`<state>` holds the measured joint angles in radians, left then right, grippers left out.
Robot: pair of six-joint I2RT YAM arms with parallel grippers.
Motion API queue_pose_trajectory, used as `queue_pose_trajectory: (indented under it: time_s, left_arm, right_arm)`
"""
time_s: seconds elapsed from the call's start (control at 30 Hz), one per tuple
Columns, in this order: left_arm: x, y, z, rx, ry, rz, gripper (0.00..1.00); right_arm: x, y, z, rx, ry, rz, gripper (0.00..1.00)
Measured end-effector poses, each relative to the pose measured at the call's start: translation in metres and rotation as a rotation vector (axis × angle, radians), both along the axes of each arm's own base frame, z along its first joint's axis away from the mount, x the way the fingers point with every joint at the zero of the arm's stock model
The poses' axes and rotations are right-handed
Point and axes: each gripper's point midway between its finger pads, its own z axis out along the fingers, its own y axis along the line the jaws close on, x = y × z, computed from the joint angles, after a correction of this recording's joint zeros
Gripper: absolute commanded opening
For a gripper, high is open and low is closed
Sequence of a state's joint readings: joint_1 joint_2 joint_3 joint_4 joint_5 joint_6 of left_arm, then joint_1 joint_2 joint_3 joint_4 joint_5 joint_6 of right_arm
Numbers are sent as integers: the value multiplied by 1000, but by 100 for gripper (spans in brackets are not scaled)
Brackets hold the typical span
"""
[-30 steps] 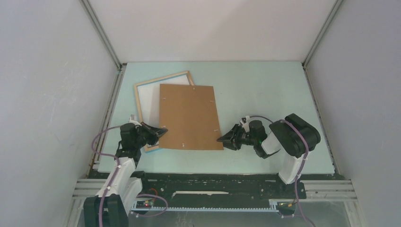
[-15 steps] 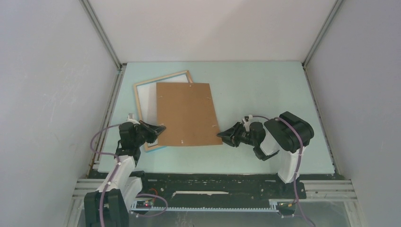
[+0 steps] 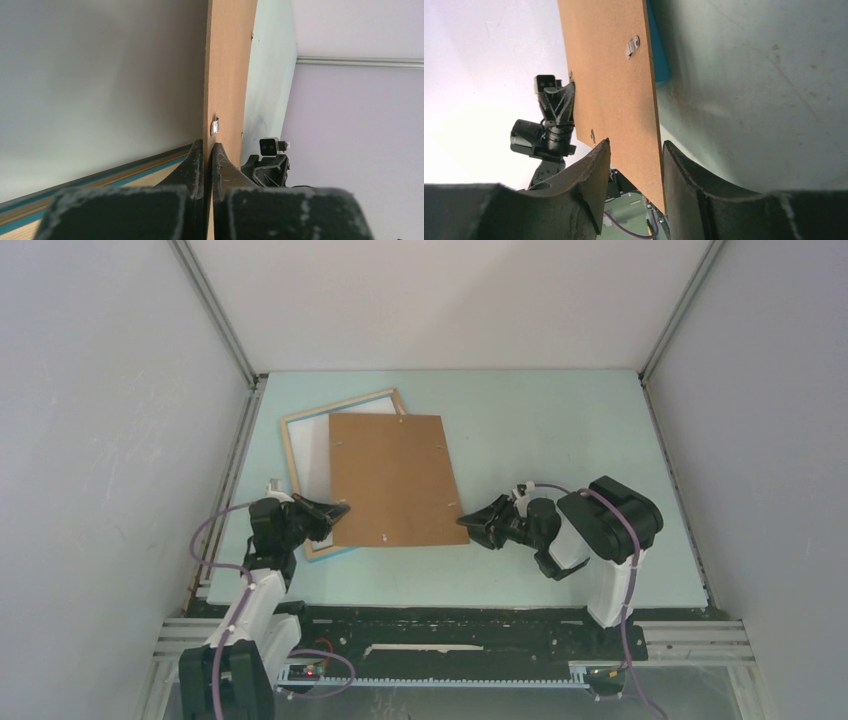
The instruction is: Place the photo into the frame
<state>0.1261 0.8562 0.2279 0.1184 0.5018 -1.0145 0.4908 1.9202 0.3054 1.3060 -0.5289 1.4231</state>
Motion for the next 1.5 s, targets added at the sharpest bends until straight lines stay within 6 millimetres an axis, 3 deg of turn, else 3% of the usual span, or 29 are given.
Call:
queue_pose_trajectory:
  time_s: [0.2, 0.43, 0.53, 0.63, 0.83, 0.9, 0.93, 1.1, 1.23, 1.37, 1.5]
  left_arm:
    - [-1, -5, 13, -84, -4, 1, 0]
    - [-13, -18, 32, -185, -4, -29, 0]
    - [-20, -27, 41, -221, -7, -49, 0]
    - [-25, -34, 47, -241, -13, -69, 0]
    - [-32, -42, 45, -240, 6, -103, 0]
    - [-35, -45, 40, -243, 35, -113, 0]
    - [-37, -46, 38, -240, 45, -119, 1]
    - [-42, -49, 35, -194, 48, -162, 46]
    - [-48, -44, 18, -79, 97, -189, 77]
    - [-48, -31, 6, 53, 161, -182, 84]
    - [-34, -13, 16, 196, 198, -177, 87]
  right_arm:
    - [-3, -8, 25, 49, -28, -31, 51]
    - [-18, -19, 92, 196, -118, -12, 51]
    - [-25, -21, 113, 248, -139, 6, 49]
    - [-35, -25, 122, 263, -134, 16, 45]
    - [-45, -32, 119, 189, -104, 15, 26]
    - [-49, -36, 114, 147, -95, 8, 14]
    - [-50, -38, 111, 130, -91, 8, 0]
    - [-51, -45, 97, 55, -82, 18, 0]
    - [-28, -48, 118, 4, -247, 33, 0]
    - [-2, -53, 128, -80, -403, 20, 0]
    - [17, -55, 124, -138, -463, 28, 0]
